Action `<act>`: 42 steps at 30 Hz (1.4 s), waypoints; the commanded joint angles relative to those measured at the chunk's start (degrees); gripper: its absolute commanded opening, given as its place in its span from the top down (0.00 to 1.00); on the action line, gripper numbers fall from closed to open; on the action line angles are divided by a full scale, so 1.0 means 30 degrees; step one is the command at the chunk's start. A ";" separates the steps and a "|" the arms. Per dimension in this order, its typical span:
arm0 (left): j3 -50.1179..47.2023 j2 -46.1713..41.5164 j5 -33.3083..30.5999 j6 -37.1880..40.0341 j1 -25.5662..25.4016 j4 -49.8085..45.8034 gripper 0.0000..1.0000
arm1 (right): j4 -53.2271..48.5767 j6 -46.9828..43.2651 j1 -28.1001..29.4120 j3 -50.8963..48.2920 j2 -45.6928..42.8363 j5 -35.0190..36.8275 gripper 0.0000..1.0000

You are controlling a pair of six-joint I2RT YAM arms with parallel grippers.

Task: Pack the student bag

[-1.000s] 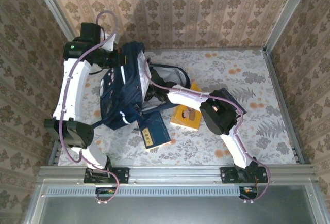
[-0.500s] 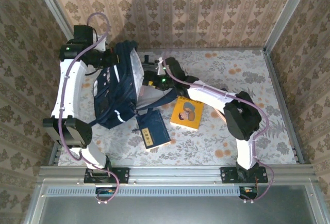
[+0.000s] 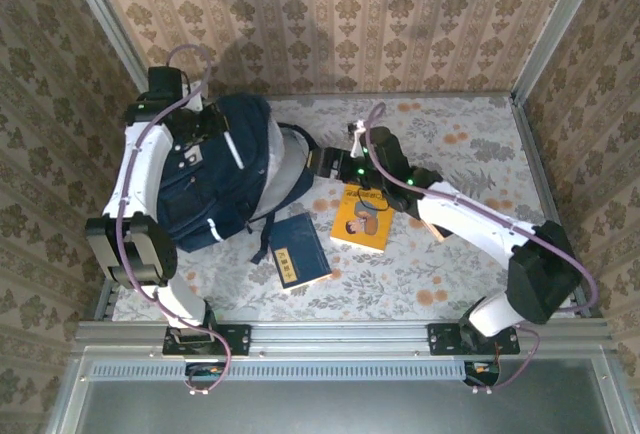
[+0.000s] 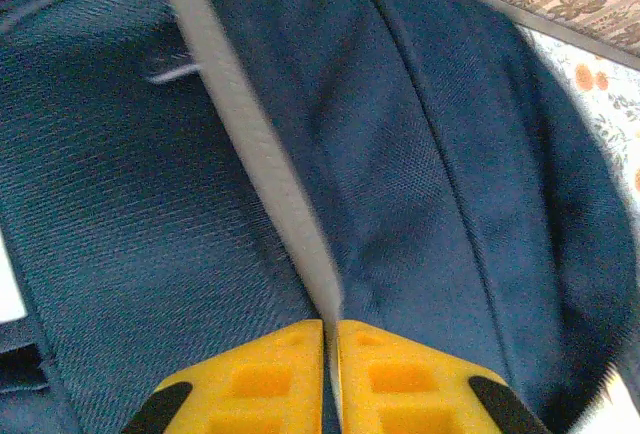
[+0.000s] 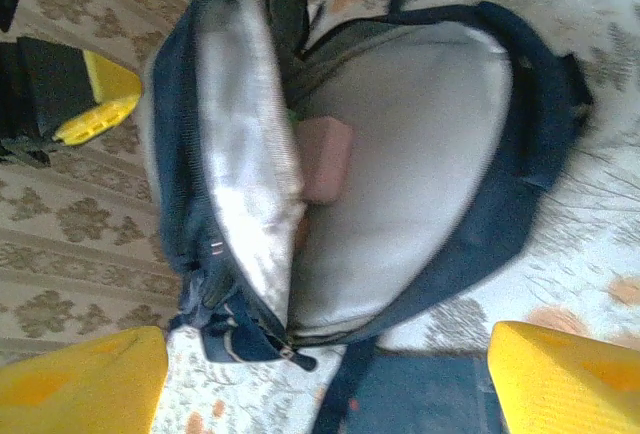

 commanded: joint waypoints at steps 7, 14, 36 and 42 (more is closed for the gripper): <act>-0.2817 -0.1718 0.1692 -0.1529 -0.0753 0.3295 0.62 | -0.2426 -0.1637 -0.0041 -0.4182 -0.2583 0.1517 0.18; -0.5894 -0.3997 0.0466 -0.2416 -0.4016 0.4256 0.60 | -0.4142 -0.1345 -0.0464 -0.4943 -0.2931 0.2316 0.19; -0.6537 0.4111 -0.1254 -0.3128 -1.2615 0.7960 0.54 | -0.1080 0.1583 -0.6550 -0.8375 -0.0761 -0.1339 0.31; -0.5554 0.5656 -0.1007 -0.2893 -1.2560 0.7724 0.57 | -0.0339 0.1405 -0.6808 -0.7850 0.1069 -0.1973 0.43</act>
